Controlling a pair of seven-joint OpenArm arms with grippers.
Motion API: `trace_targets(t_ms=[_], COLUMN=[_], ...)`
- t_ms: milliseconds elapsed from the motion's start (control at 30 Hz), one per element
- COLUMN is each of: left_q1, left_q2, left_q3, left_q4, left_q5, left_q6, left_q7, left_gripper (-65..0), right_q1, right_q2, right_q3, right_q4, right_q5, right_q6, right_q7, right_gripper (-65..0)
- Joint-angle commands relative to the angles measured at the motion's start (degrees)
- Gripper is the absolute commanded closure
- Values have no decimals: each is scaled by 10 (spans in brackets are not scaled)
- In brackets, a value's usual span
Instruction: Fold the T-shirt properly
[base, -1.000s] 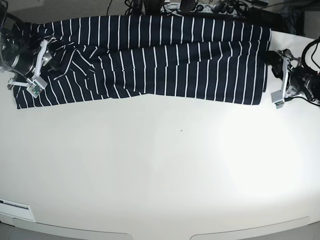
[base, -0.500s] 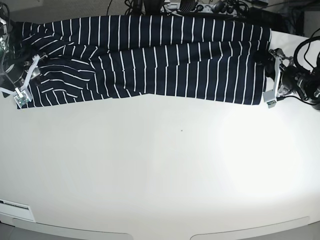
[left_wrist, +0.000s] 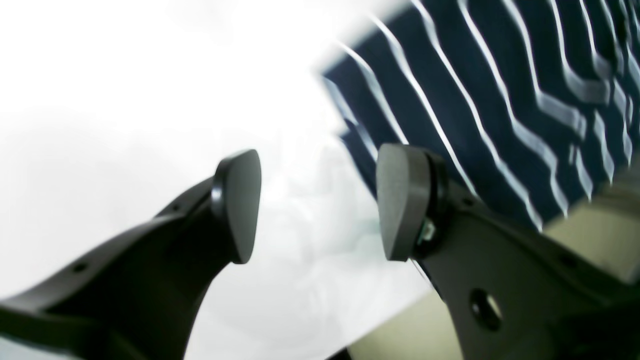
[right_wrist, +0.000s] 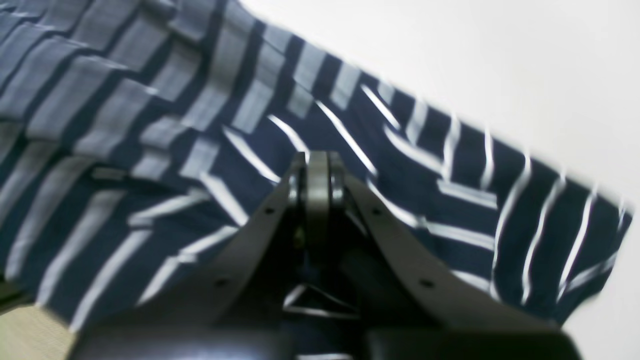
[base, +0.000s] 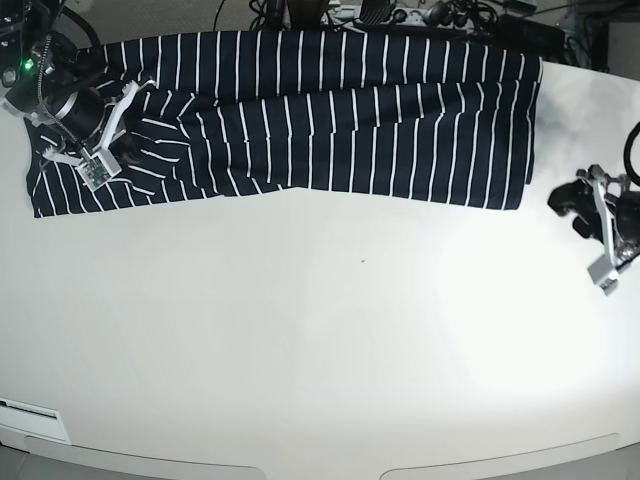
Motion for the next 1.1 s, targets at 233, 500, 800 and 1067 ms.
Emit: trace_targets(t_ms=[233, 500, 800, 1067], left_q1=[-1, 30, 91, 157], left_q2=[50, 108, 136, 179], left_q3=[-167, -230, -317, -382], left_q4=[-6, -40, -42, -42], left_q5=[-5, -5, -22, -72], left_q6=[26, 28, 28, 19], left_q7=[-6, 0, 5, 22], left_gripper=[-382, -382, -382, -382], right_q1=[1, 31, 70, 70], right_q2=[-10, -41, -110, -109], right_q3=[5, 5, 5, 5], right_q4=[-129, -136, -134, -56], right_q5=[0, -60, -250, -273], right_q6=[-5, -151, -359, -365], right_q7=[12, 28, 21, 28], right_gripper=[0, 0, 0, -6])
